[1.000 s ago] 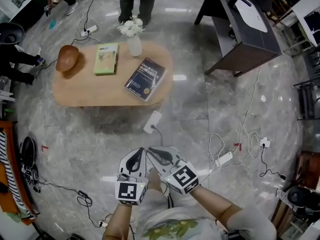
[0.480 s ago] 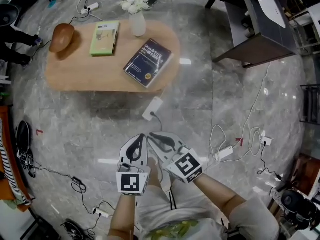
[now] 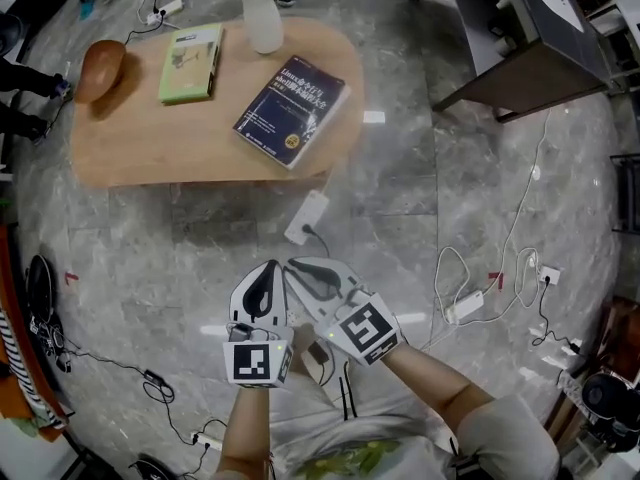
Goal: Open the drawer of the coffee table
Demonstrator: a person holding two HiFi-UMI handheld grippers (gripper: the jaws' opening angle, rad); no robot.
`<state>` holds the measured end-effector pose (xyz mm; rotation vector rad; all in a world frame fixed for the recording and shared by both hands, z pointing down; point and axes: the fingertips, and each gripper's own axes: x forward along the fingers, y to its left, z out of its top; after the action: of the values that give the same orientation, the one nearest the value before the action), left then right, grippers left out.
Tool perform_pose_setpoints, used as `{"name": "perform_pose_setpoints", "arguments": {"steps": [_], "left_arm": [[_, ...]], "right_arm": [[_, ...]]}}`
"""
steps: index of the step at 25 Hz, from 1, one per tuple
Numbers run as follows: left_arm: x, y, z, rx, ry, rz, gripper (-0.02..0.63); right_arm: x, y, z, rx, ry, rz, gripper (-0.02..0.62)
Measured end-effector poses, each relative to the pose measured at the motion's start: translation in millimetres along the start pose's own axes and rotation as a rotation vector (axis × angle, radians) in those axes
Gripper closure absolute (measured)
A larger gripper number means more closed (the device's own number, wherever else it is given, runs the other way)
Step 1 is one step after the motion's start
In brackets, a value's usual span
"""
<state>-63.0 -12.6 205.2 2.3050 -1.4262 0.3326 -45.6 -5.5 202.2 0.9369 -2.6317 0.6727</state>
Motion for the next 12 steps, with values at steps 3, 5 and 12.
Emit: {"name": "perform_pose_setpoints", "arguments": {"steps": [3,5,12], "left_arm": [[9.8,11.6,-22.5,0.003,-0.004,0.012,0.597],[17.6,18.4,-36.8,0.018,-0.003,0.013,0.597],[55.8,36.3,-80.3,0.022,-0.026,-0.011,0.597]], "right_arm": [[15.9,-7.1,-21.5,-0.016,0.009,0.000,0.572],[26.5,-12.6,-36.7,-0.025,0.026,0.011,0.572],[57.2,-41.6,-78.1,-0.140,0.073,0.034,0.572]]}}
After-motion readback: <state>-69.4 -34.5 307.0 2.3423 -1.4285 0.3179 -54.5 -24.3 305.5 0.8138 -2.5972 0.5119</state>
